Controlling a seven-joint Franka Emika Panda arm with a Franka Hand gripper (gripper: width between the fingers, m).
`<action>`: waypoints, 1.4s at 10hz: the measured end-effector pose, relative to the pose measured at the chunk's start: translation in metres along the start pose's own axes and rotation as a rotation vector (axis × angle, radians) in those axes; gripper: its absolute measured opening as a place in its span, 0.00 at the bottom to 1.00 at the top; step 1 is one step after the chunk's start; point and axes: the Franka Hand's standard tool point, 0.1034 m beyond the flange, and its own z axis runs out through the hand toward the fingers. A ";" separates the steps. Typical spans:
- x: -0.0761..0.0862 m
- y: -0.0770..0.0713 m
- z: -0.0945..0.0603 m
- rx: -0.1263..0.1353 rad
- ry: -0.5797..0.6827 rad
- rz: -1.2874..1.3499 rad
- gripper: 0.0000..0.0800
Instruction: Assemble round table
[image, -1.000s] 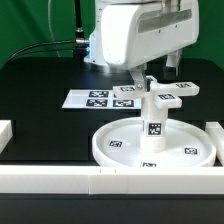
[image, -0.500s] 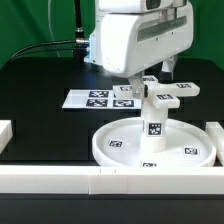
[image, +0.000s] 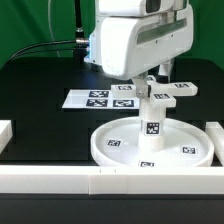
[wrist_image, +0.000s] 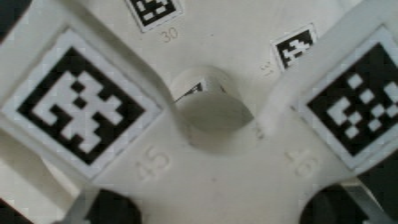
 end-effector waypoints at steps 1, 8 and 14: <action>0.000 0.000 0.000 0.000 0.000 0.006 0.55; 0.001 0.000 0.000 -0.005 0.011 0.604 0.55; 0.005 0.000 0.000 -0.007 0.032 0.935 0.55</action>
Offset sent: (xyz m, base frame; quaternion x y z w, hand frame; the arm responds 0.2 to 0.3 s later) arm -0.0020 -0.0091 -0.0038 0.0116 0.0045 0.2059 0.9785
